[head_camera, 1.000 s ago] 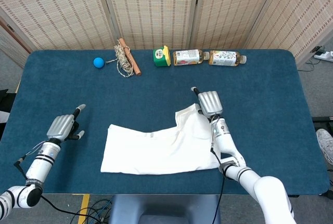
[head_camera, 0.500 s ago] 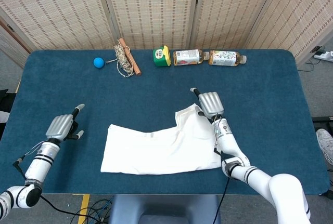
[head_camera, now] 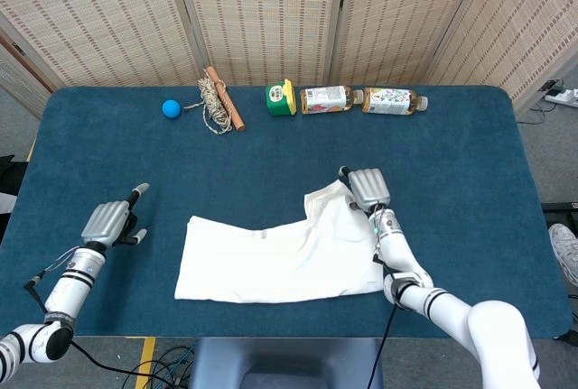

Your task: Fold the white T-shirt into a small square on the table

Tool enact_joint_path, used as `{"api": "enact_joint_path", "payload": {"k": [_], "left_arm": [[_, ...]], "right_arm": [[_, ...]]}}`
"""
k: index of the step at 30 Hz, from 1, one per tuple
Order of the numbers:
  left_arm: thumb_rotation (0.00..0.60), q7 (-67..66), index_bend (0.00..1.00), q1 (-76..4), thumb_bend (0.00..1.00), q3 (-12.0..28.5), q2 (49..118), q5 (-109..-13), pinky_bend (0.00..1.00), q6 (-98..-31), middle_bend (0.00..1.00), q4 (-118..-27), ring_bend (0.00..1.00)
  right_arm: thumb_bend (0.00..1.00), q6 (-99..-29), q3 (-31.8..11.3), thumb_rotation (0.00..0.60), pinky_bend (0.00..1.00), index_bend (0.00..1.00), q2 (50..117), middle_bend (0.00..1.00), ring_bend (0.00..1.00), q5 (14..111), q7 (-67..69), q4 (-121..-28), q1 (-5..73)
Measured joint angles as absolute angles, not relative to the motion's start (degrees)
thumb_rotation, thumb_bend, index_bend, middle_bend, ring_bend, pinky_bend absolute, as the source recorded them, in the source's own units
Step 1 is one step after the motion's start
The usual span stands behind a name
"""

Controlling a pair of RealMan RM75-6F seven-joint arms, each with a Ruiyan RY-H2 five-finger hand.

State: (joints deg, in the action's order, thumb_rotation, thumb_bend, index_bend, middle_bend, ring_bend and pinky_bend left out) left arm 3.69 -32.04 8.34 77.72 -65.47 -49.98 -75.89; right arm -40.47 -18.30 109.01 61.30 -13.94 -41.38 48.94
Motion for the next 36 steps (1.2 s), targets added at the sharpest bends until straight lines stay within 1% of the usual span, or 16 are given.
{"api": "enact_joint_path", "payload": {"k": [4,7,9,14,18,25,30,34,36], "left_arm": [[0.6,3.8,0.0,-31.9,0.36,8.3,77.6,-65.4,1.0,-50.0,0.93,-75.8,0.85],[0.6,4.0,0.0,-31.8,0.36,8.3,77.6,-65.3,1.0,-49.9,0.93,-75.7,0.85],[0.6,4.2,0.0,-31.8,0.36,8.3,77.6,-65.4,1.0,-49.8,0.93,-75.7,0.85],[0.6,4.6,0.0,-31.6,0.36,8.3,77.5,-65.6,1.0,-50.0,0.93,-75.9,0.85],[0.6,5.0,0.0,-31.5,0.36,8.3,77.2,-65.8,1.0,-50.1,0.93,-76.2,0.85],[0.6,5.4,0.0,-31.0,0.36,8.2,76.8,-66.3,1.0,-50.6,0.93,-76.5,0.85],[0.6,5.8,0.0,-30.9,0.36,8.1,76.7,-66.6,1.0,-50.6,0.93,-76.7,0.85],[0.6,5.9,0.0,-31.1,0.36,8.0,76.8,-66.8,1.0,-50.3,0.93,-76.6,0.85],[0.6,5.9,0.0,-31.2,0.36,8.1,76.8,-66.9,1.0,-50.3,0.93,-76.6,0.85]], "right_arm": [[0.44,-39.7,-18.4,0.6,1.0,0.32,109.5,0.95,1.0,61.3,-12.8,-40.7,49.5],[0.45,-39.7,-18.1,0.6,1.0,0.4,109.6,0.95,1.0,62.1,-10.8,-40.9,49.5],[0.48,-39.8,-17.8,0.6,1.0,0.47,109.5,0.96,1.0,62.8,-9.5,-41.1,49.4],[0.54,-42.9,-16.5,0.6,1.0,0.6,109.4,0.98,1.0,66.4,-4.9,-41.6,48.6],[0.57,-47.0,-15.0,0.6,1.0,0.62,109.1,0.98,1.0,70.2,0.1,-42.2,47.3],[0.57,-55.7,-9.8,0.6,1.0,0.62,106.2,0.98,1.0,78.2,6.8,-44.6,43.2],[0.57,-59.0,-6.8,0.6,1.0,0.62,104.3,0.98,1.0,81.6,8.3,-46.2,40.9],[0.57,-63.2,-3.2,0.6,1.0,0.62,102.6,0.98,1.0,85.3,9.5,-48.1,38.0],[0.57,-64.5,-2.1,0.6,1.0,0.62,101.9,0.98,1.0,86.4,9.9,-49.2,36.9]]}}
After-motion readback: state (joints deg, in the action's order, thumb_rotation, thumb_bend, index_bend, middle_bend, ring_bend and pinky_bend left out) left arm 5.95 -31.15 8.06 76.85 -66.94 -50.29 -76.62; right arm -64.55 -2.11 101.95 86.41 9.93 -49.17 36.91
